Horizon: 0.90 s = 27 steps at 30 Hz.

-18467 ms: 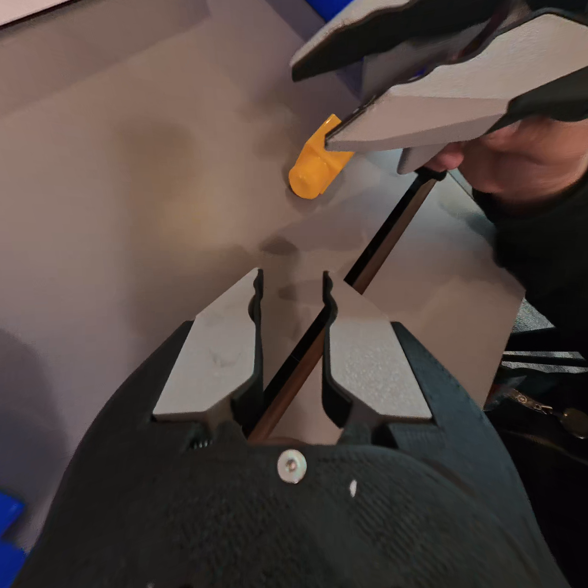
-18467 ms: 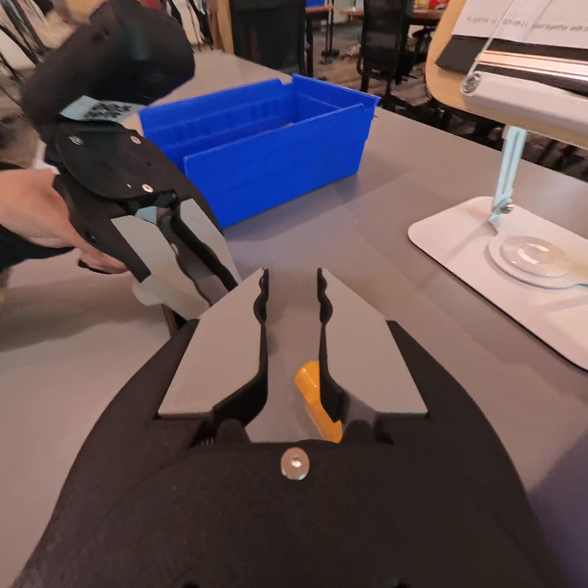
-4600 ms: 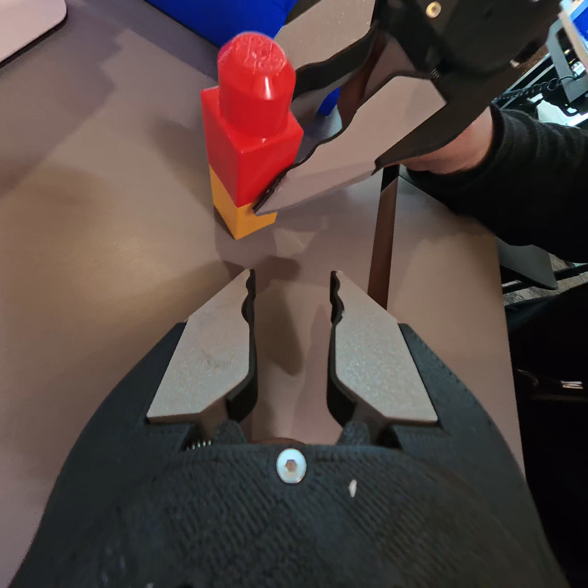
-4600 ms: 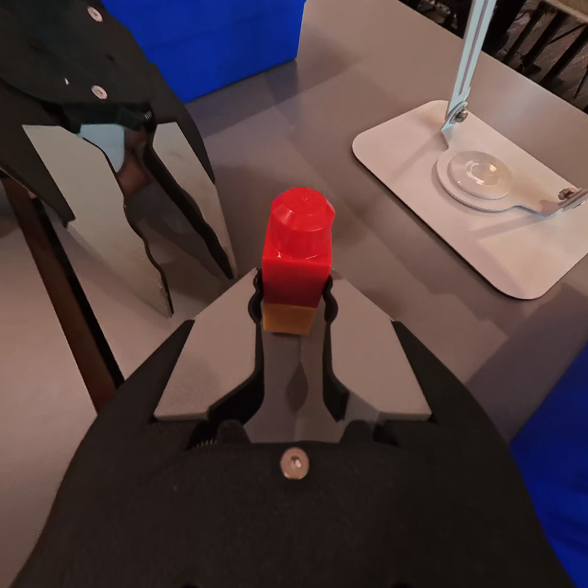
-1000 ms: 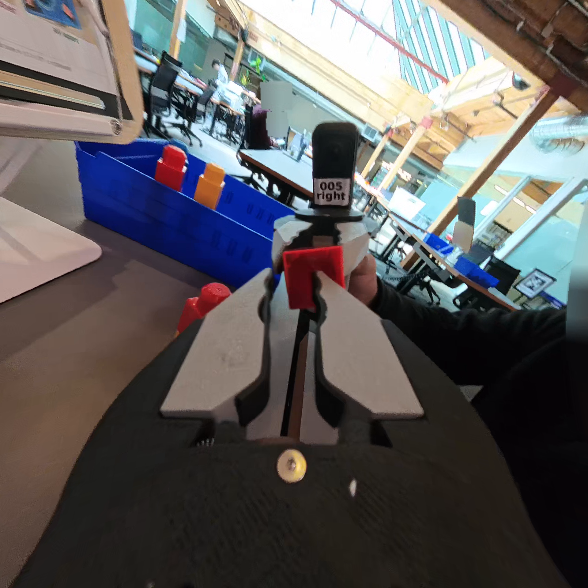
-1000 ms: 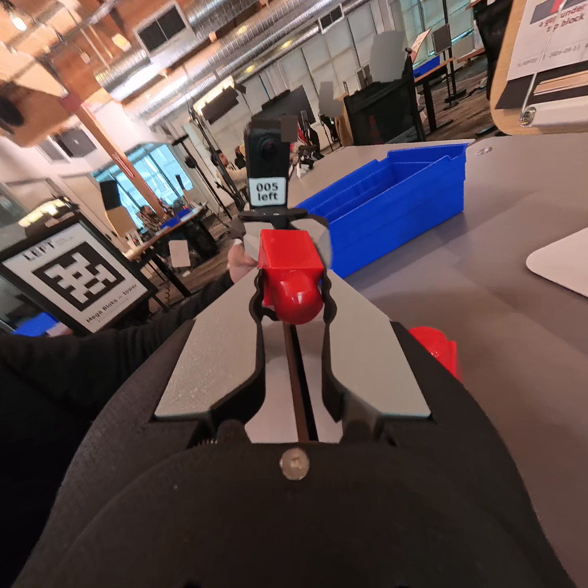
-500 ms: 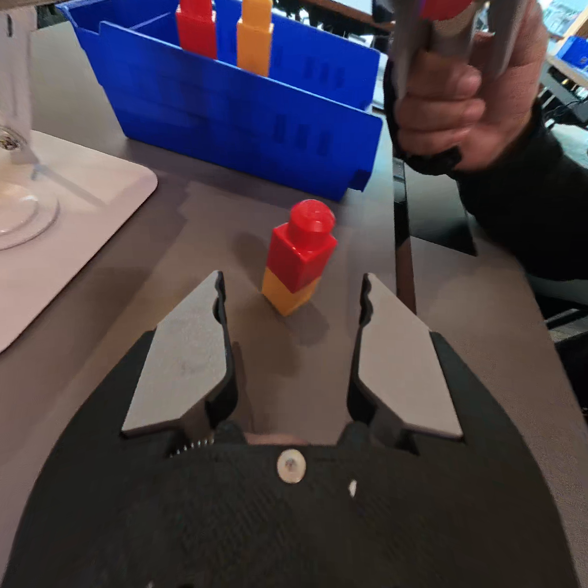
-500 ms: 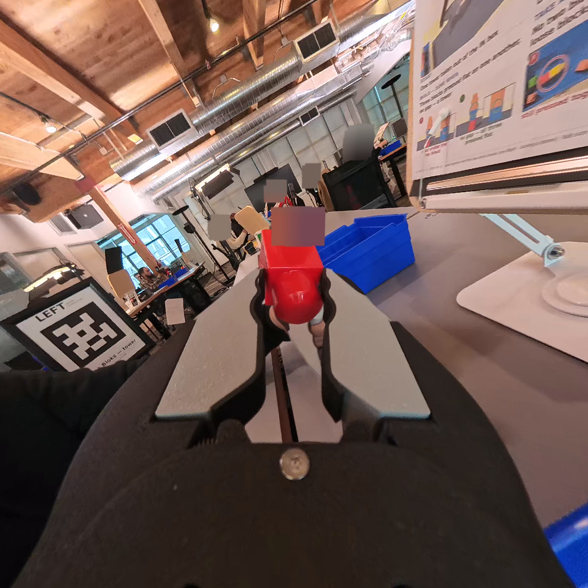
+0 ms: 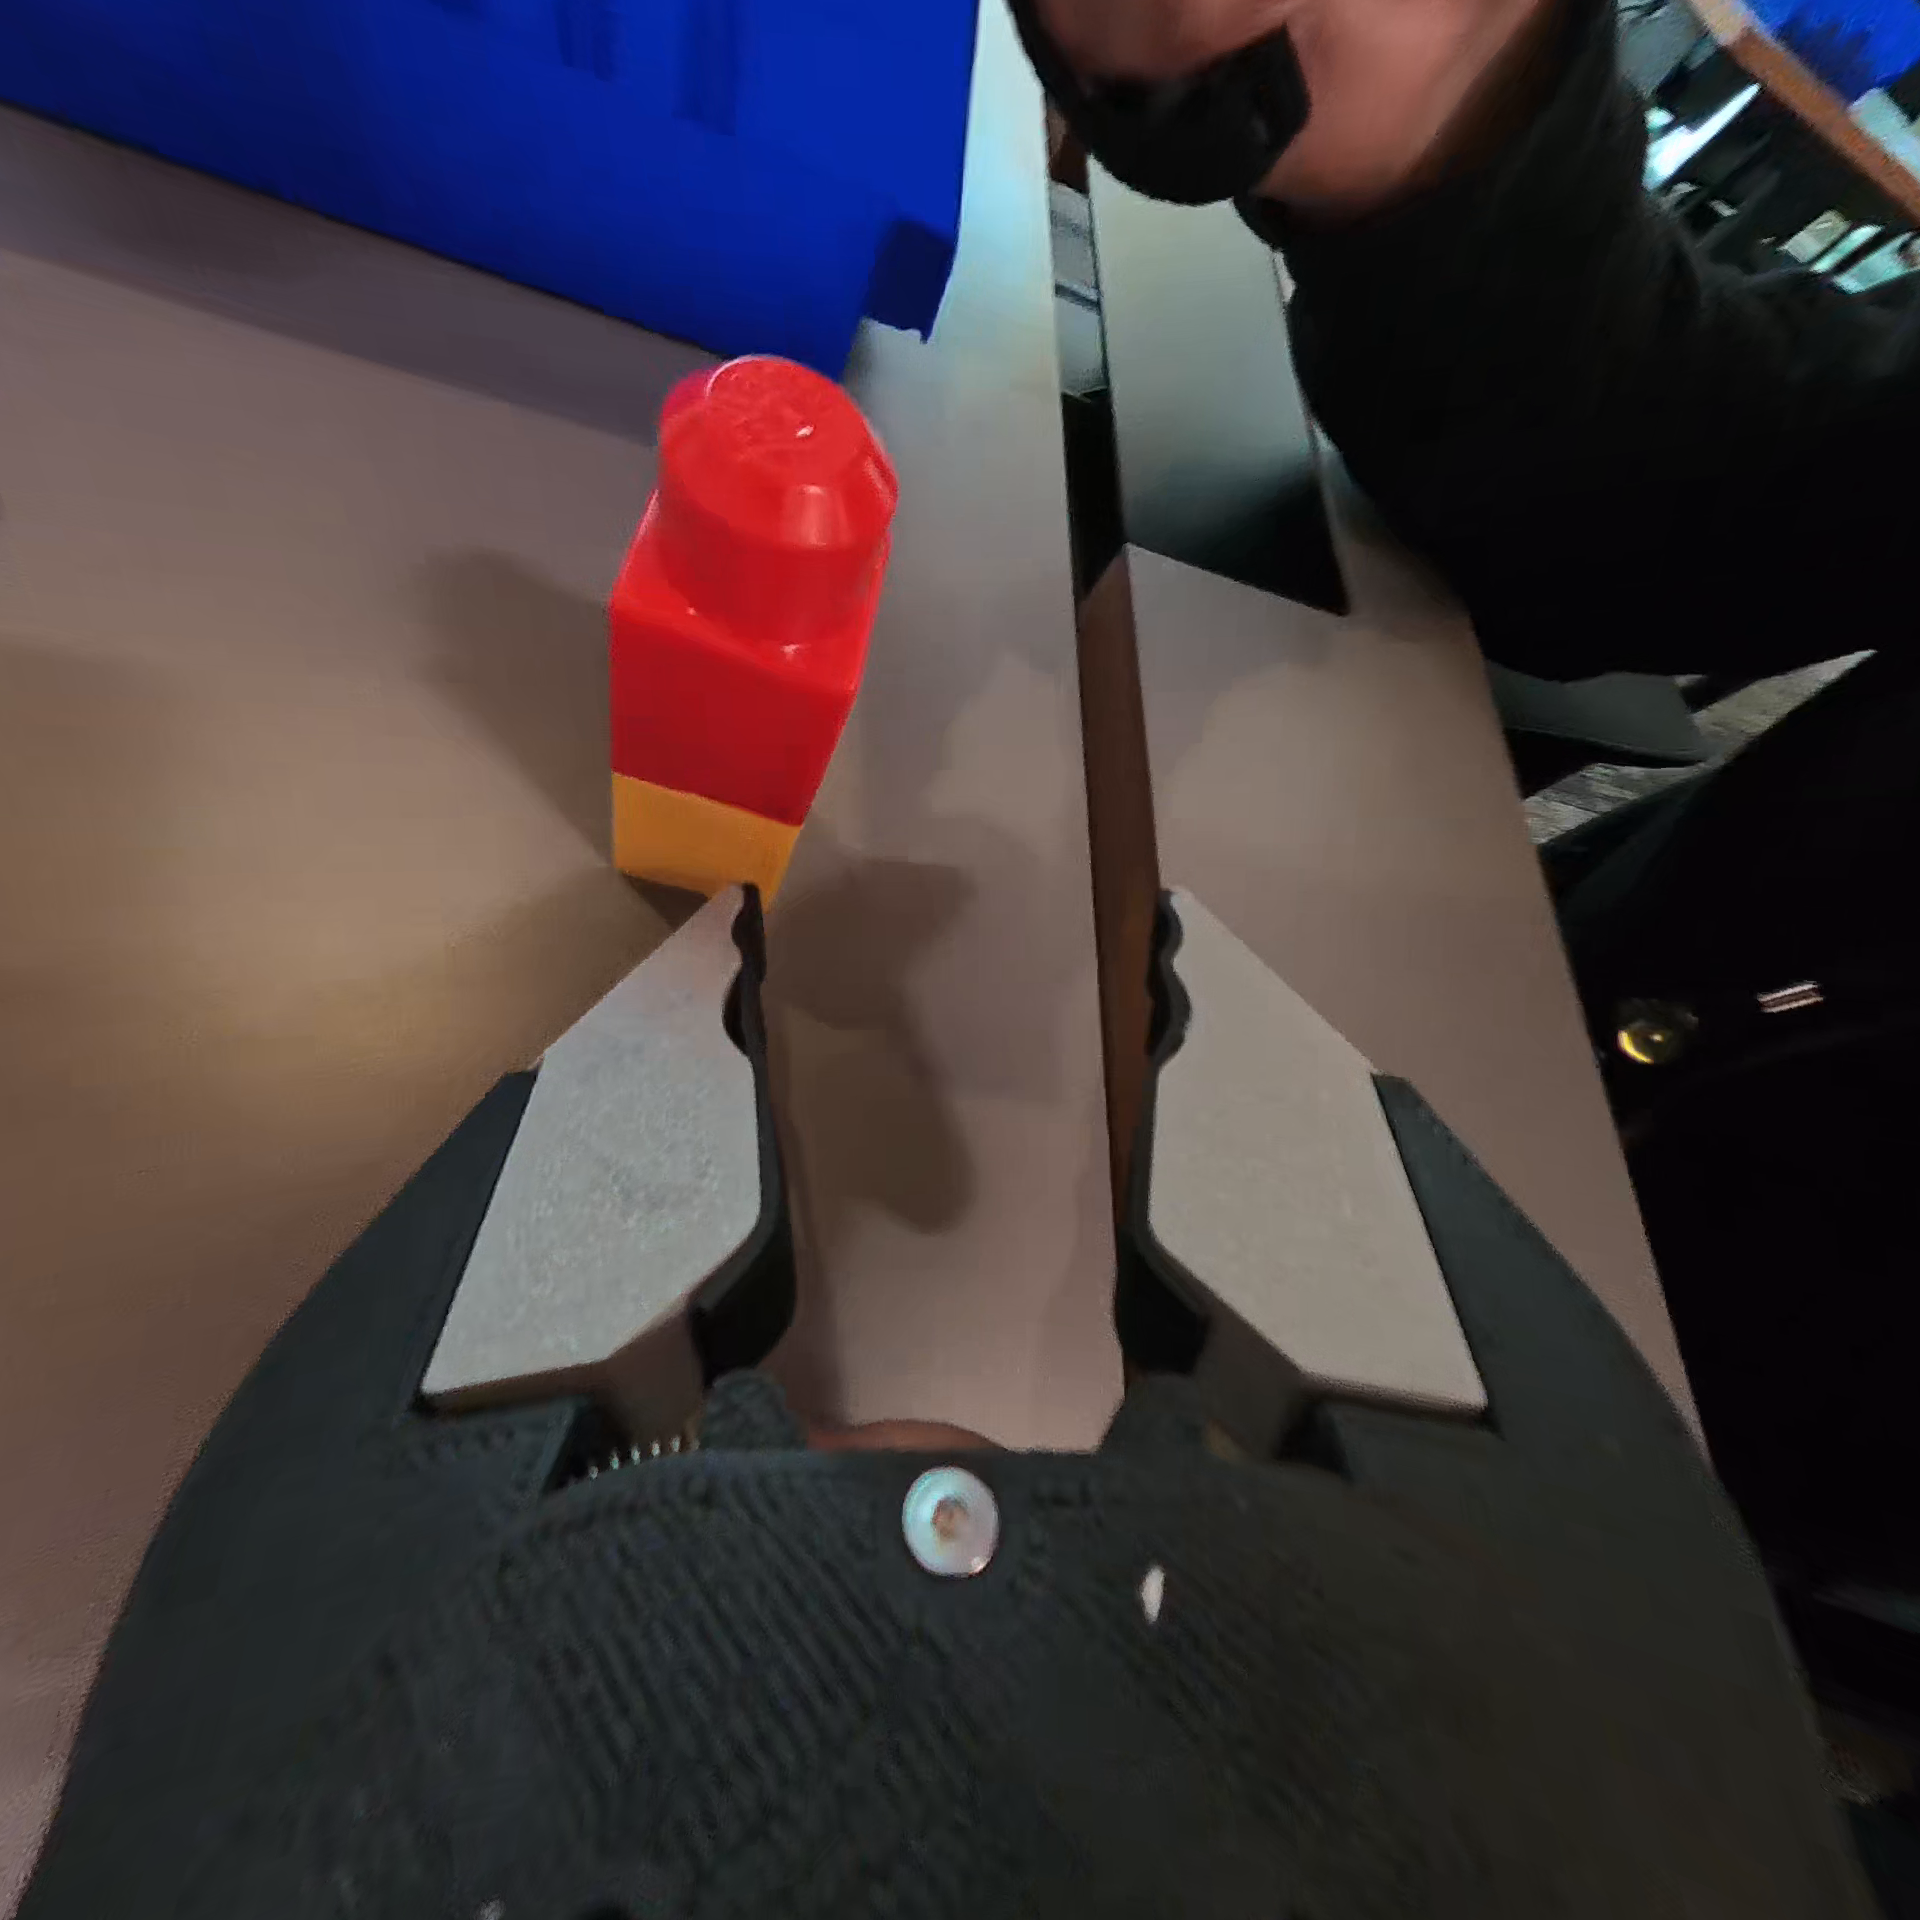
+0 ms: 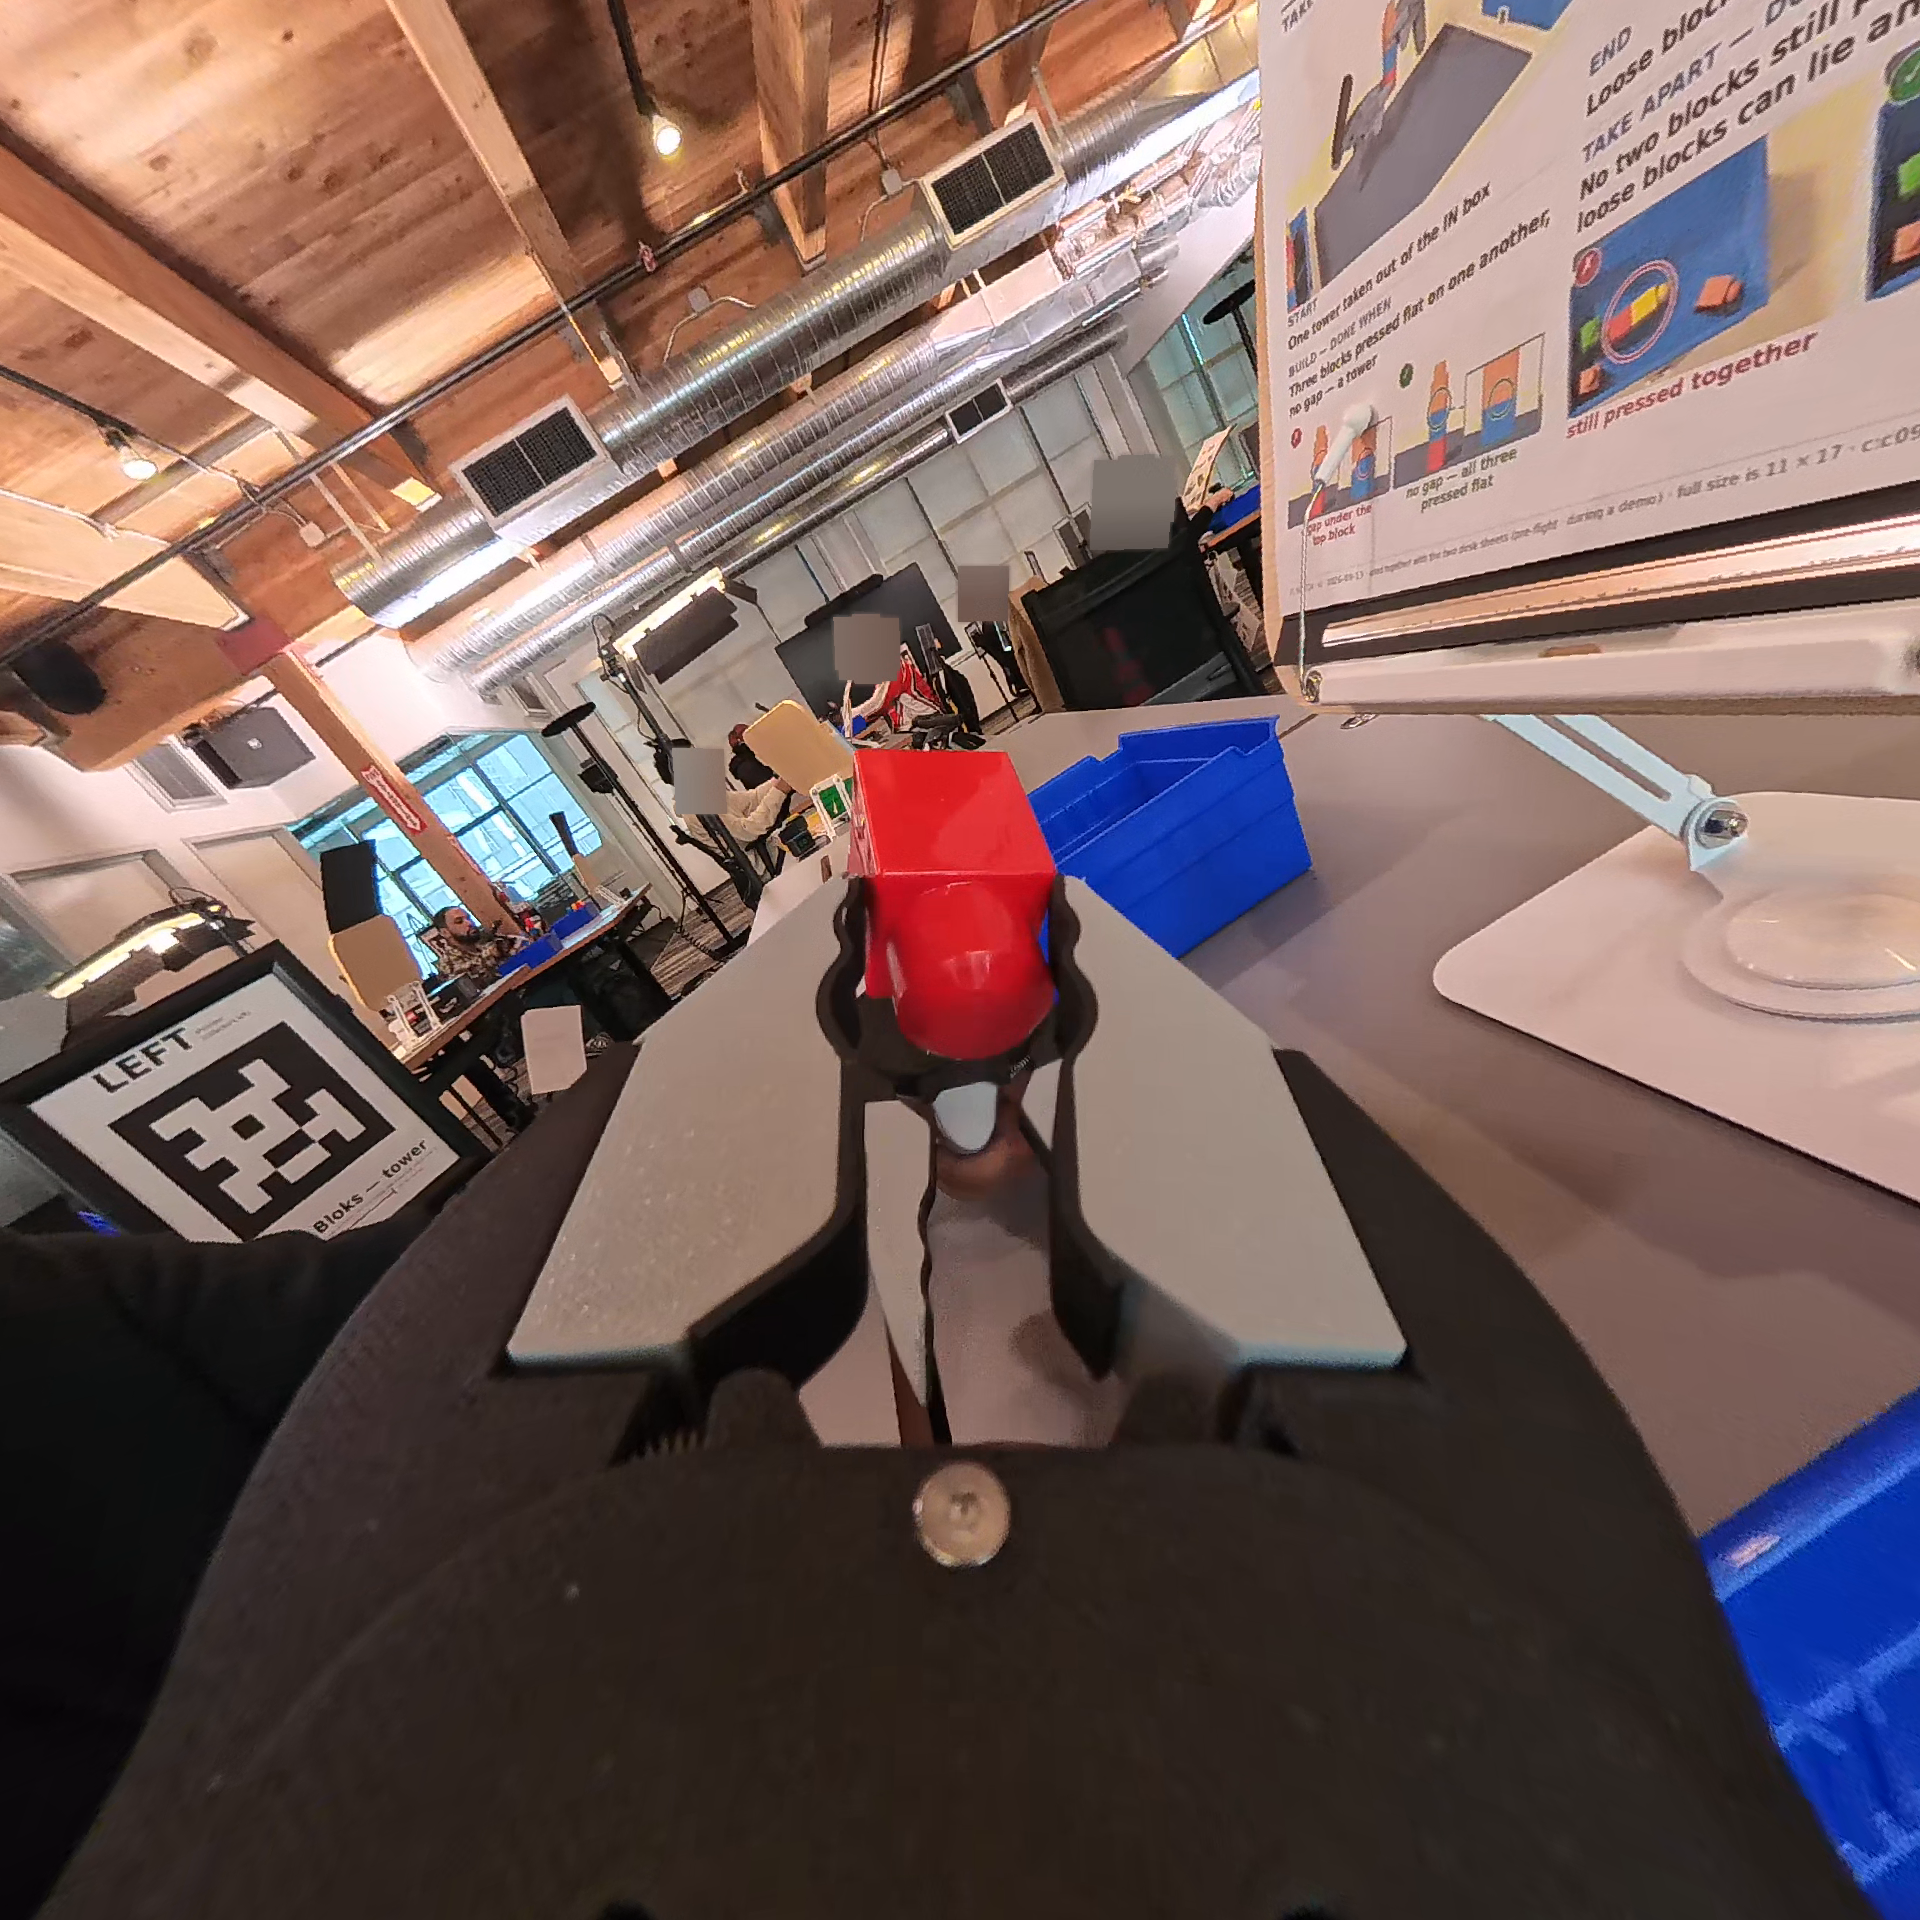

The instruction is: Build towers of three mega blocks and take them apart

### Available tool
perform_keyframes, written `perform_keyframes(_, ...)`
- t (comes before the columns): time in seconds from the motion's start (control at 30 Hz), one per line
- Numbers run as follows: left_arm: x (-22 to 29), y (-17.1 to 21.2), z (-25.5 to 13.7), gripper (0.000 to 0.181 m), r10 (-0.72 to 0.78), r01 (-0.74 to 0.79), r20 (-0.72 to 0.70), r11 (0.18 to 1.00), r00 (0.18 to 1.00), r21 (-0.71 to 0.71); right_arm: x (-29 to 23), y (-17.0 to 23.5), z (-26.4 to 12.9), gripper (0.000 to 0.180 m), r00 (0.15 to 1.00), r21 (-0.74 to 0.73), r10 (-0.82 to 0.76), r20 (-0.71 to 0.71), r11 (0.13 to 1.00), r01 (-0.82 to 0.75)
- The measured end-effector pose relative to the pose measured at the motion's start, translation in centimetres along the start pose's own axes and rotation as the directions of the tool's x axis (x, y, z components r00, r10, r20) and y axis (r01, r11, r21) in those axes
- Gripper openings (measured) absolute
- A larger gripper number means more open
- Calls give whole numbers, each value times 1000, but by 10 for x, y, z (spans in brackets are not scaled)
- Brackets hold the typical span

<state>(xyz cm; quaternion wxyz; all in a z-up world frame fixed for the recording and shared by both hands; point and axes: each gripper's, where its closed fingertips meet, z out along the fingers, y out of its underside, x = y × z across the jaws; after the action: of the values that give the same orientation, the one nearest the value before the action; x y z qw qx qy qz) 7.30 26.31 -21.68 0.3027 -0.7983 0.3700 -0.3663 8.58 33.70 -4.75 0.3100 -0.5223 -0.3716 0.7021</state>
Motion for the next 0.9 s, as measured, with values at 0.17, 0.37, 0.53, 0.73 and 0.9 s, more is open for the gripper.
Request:
perform_keyframes(0.17, -13, -11, -8, 71, 8, -14, 92, 998, 996, 59, -3, 1, 1, 32, 1000, -11, -14, 3, 1000, 14)
perform_keyframes(0.37, -49, -16, 3, 66, 147, -161, 266, 986, 953, 33, -8, 2, 3, 33, 999, -23, -28, 22, 999, 28)
perform_keyframes(0.53, -43, -23, 19, 49, 211, -216, 196, 976, 958, 4, -9, 11, 7, 32, 999, -68, -17, 43, 997, 20)
perform_keyframes(0.73, -38, -19, 21, 35, 213, -215, 183, 977, 960, -11, -9, 42, 4, 32, 987, -324, -155, 32, 933, 157)
perform_keyframes(0.9, -33, -17, 23, 34, 241, -242, 207, 970, 948, -19, 14, 70, -10, 32, 924, -570, -381, -31, 766, 296)
